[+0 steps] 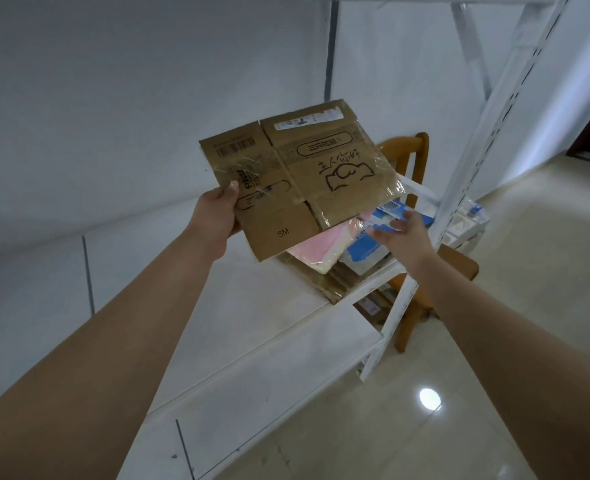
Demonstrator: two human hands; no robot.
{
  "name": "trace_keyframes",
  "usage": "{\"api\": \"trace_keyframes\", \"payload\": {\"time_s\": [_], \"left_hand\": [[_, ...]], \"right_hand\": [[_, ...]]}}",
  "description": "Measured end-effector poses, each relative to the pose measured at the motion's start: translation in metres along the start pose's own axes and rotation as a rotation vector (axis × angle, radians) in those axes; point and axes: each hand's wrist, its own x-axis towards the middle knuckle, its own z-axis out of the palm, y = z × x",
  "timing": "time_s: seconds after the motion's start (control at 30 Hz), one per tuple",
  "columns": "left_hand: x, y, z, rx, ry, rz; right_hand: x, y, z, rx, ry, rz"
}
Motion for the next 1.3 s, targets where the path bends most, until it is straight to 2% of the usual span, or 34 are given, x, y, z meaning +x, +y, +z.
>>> {"api": "trace_keyframes", "payload": {"time_s": [0.13, 0.2, 0.3, 0.43, 0.5, 0.57, 0.67, 0.73, 0.8, 0.97, 1.07, 1.17, 1.2, 1.3], "left_hand": [[0.008, -0.004, -0.006, -0.025, -0.015, -0.003], [0.009, -0.005, -0.01, -0.029, -0.004, 0.0], [0.012, 0.002, -0.014, -0.046, 0.1, 0.076], [0.019, 0.019, -0.016, -0.104, 0.219, 0.129], [0.019, 0.017, -0.016, -0.046, 0.288, 0.15], [0.023, 0.016, -0.027, -0.077, 0.421, 0.151], [0.039, 0.021, -0.061, -0.147, 0.56, 0.134], [0.042, 0.014, -0.066, -0.104, 0.539, 0.13], [0.038, -0.001, -0.054, -0.055, 0.47, 0.129], [0.03, -0.039, -0.031, -0.006, 0.397, 0.039], [0.026, -0.05, -0.023, -0.003, 0.364, -0.016], [0.022, -0.053, -0.02, 0.035, 0.332, -0.005], [0.02, -0.053, -0.022, 0.051, 0.317, 0.011], [0.013, -0.051, -0.036, 0.088, 0.27, 0.046]], "right_hand": [[0.015, -0.007, 0.028, 0.13, -0.047, 0.008], [0.02, -0.009, 0.036, 0.088, -0.062, -0.041], [0.027, -0.008, 0.044, -0.003, 0.024, -0.108], [0.038, -0.015, 0.058, -0.039, 0.098, -0.097], [0.046, -0.014, 0.059, -0.093, 0.12, -0.067], [0.049, 0.0, 0.044, -0.137, 0.156, 0.001], [0.052, 0.023, 0.019, 0.02, 0.235, 0.189], [0.054, 0.024, 0.019, 0.138, 0.22, 0.286], [0.059, 0.014, 0.025, 0.213, 0.203, 0.297], [0.07, 0.007, -0.002, 0.109, 0.298, 0.307], [0.068, 0.012, -0.007, -0.178, 0.344, 0.225], [0.054, 0.002, 0.006, -0.313, 0.392, 0.098], [0.051, -0.003, 0.01, -0.336, 0.402, 0.032], [0.039, -0.022, 0.023, -0.272, 0.273, -0.115]]}}
